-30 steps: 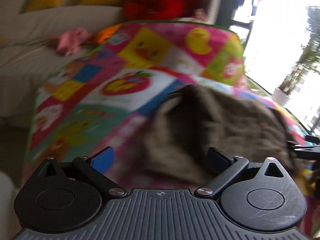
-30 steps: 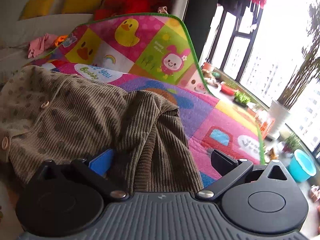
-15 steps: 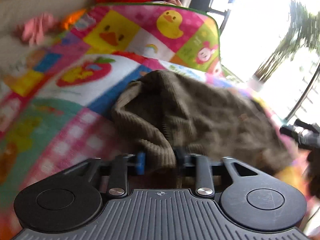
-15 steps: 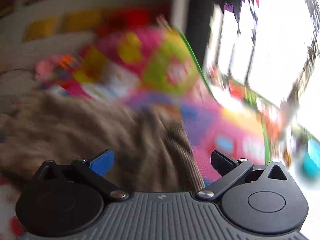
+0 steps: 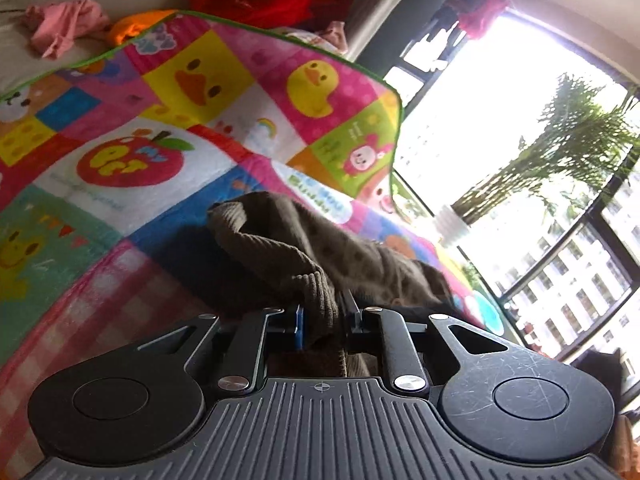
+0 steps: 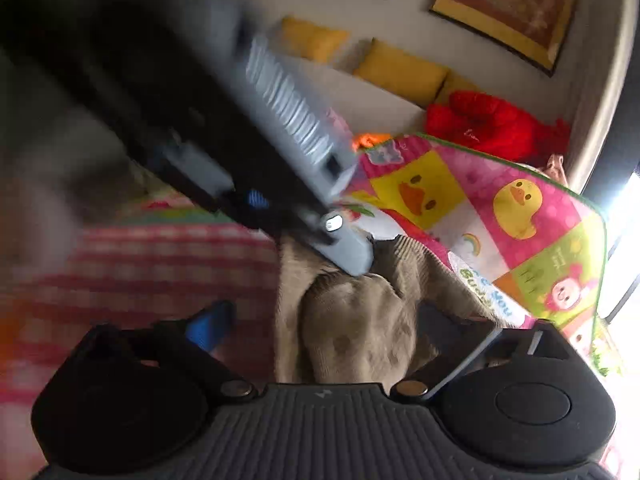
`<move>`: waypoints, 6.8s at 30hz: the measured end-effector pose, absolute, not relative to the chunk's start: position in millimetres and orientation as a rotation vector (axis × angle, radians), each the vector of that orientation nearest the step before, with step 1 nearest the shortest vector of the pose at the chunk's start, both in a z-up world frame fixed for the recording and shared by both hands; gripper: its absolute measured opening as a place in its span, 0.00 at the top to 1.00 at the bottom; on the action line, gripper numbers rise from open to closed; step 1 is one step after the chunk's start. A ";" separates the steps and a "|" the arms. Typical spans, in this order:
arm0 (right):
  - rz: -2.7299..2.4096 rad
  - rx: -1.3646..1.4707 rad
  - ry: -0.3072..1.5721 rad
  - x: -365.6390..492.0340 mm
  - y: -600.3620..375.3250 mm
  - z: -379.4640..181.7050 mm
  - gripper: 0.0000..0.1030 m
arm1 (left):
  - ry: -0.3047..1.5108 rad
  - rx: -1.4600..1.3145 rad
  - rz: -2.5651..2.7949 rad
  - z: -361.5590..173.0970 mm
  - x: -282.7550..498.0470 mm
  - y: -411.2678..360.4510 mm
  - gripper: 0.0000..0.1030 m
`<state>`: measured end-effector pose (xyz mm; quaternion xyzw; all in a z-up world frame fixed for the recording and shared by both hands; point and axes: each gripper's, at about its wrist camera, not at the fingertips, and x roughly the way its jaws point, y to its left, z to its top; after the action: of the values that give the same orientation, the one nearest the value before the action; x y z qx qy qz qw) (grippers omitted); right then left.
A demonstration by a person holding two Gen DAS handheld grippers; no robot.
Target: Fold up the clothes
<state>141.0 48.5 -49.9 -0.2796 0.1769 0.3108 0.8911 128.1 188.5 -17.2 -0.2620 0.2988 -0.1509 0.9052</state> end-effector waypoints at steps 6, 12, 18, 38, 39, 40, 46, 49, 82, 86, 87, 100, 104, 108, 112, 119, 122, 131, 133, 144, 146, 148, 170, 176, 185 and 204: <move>0.629 -0.402 0.473 182.0 30.2 -41.4 0.81 | 0.495 -0.593 -0.292 10.7 117.1 197.4 0.47; 0.513 -0.119 0.361 192.6 -65.6 10.2 0.82 | 0.323 -0.523 -0.262 57.3 94.6 186.9 0.17; 0.320 0.208 0.439 208.1 -198.7 9.7 0.78 | 0.401 -0.477 -0.309 58.3 122.3 139.1 0.09; 0.127 0.200 0.361 151.5 -323.9 5.4 0.34 | 0.611 -0.313 -0.441 4.3 219.0 25.3 0.07; 0.153 0.168 0.333 153.3 -317.6 14.6 0.34 | 0.583 -0.297 -0.442 11.8 222.2 24.5 0.08; 0.183 0.139 0.312 157.1 -310.5 23.3 0.34 | 0.572 -0.293 -0.442 16.4 226.2 24.0 0.10; 0.318 -0.021 0.372 237.7 -236.7 38.9 0.34 | 0.596 -0.214 -0.464 16.1 272.3 0.7 0.19; 0.237 -0.148 0.493 298.0 -221.7 10.8 0.31 | 0.676 -0.114 -0.394 -6.2 304.1 -12.3 0.18; 0.445 -0.734 0.167 152.1 -185.6 -40.6 0.78 | 0.719 -0.540 -0.368 -16.4 194.1 79.2 0.06; 0.699 -0.603 0.268 127.8 -173.7 -16.5 0.92 | 0.674 -0.535 -0.342 -9.6 182.4 95.4 0.05; 0.775 -0.592 0.292 114.5 -174.9 -14.4 0.92 | 0.665 -0.542 -0.333 -9.0 180.5 100.1 0.05; 0.569 -0.317 0.389 135.0 -237.4 2.2 0.16 | 0.642 -0.413 -0.543 -1.9 192.7 34.0 0.05; 0.437 -0.070 0.461 182.3 -282.2 19.2 0.00 | 0.616 -0.352 -0.545 4.1 222.0 8.8 0.05; 0.314 0.107 0.578 228.3 -311.6 18.6 0.00 | 0.676 -0.331 -0.527 -3.9 253.0 -10.7 0.05; 0.250 0.103 0.653 267.8 -305.8 16.9 0.00 | 0.713 -0.253 -0.468 -7.5 275.7 -19.3 0.05; 0.338 0.034 0.619 332.3 -264.3 17.4 0.00 | 0.792 -0.176 -0.414 -17.2 298.8 -16.7 0.05; 0.275 -0.210 0.690 363.4 -235.1 -11.4 0.00 | 0.805 -0.154 -0.407 -17.9 298.1 -15.5 0.05; 0.138 -0.206 0.759 367.4 -256.4 -43.0 0.00 | 0.782 -0.137 -0.395 -18.3 304.6 -11.2 0.02; 0.135 -0.192 0.755 360.8 -257.0 -42.2 0.00 | 0.785 -0.119 -0.393 -23.4 307.0 -12.2 0.01; 0.085 -0.164 0.731 350.0 -254.8 -45.7 0.00 | 0.809 -0.117 -0.407 -39.5 314.1 -9.0 0.00; 0.080 -0.157 0.727 348.9 -255.0 -46.4 0.00 | 0.813 -0.125 -0.409 -42.1 315.0 -8.5 0.00; 0.075 -0.156 0.717 346.9 -254.7 -47.0 0.00 | 0.823 -0.148 -0.412 -46.3 316.3 -7.3 0.00; 0.485 -0.166 0.650 232.8 -239.7 -16.0 0.00 | 0.835 -0.192 -0.387 -50.5 312.8 -5.9 0.00; 0.605 -0.249 0.665 216.0 -216.5 -28.0 0.00 | 0.835 -0.197 -0.390 -51.4 312.7 -5.8 0.00; 0.539 -0.160 0.624 229.3 -246.2 -9.0 0.00 | 0.831 -0.200 -0.388 -52.2 310.5 -5.2 0.00; 0.301 0.137 0.812 273.2 -323.3 -40.3 0.01 | 0.975 -0.403 -0.551 -56.6 266.3 -4.0 0.00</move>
<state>273.2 -323.3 -40.3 0.0661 0.3933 0.1458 0.9054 266.3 -4.0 -56.6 -0.1898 0.4592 -0.2594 0.8281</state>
